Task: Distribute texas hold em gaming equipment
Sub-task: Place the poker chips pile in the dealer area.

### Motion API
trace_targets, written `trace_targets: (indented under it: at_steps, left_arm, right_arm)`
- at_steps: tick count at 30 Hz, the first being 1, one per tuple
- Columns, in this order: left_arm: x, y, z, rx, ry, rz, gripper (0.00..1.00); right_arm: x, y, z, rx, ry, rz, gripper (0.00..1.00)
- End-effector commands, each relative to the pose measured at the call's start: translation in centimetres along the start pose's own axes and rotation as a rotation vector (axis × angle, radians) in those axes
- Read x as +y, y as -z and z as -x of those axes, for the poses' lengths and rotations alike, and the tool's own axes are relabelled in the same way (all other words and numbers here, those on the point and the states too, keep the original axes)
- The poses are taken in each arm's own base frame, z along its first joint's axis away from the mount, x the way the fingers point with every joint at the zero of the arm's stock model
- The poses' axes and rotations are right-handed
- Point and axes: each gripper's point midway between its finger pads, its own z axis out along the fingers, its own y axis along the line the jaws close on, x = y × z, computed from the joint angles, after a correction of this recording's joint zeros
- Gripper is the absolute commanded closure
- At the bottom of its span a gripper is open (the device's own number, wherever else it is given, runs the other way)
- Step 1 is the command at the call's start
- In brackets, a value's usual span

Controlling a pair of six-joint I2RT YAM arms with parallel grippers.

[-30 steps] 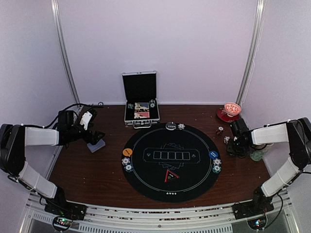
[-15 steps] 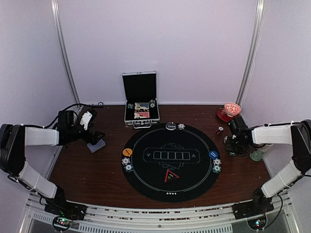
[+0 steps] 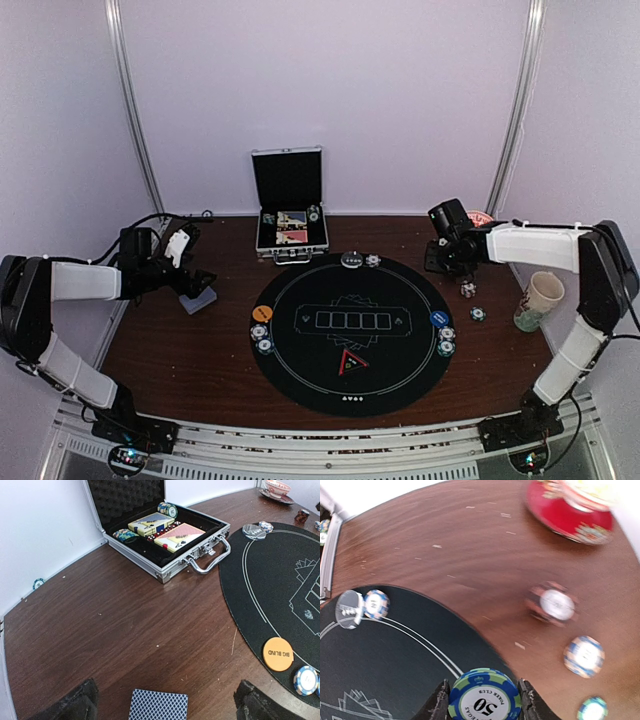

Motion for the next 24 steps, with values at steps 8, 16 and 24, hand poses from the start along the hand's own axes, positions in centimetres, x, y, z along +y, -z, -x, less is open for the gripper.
trace_targets:
  at_steps: [8,16,24]
  left_arm:
    - [0.6,-0.2,0.6,-0.025,-0.011,0.014,0.02]
    - [0.6,-0.4,0.4,-0.019,-0.009,0.011,0.02]
    - [0.6,-0.5,0.3,-0.016,-0.008,0.013,0.02]
  right_arm:
    - [9.0,-7.5,1.4,0.055,0.114,0.108,0.71]
    - [10.8,-9.8,1.8,0.056,0.128,0.128,0.70]
    - [11.6,-11.0,1.7,0.061,0.130,0.145,0.69]
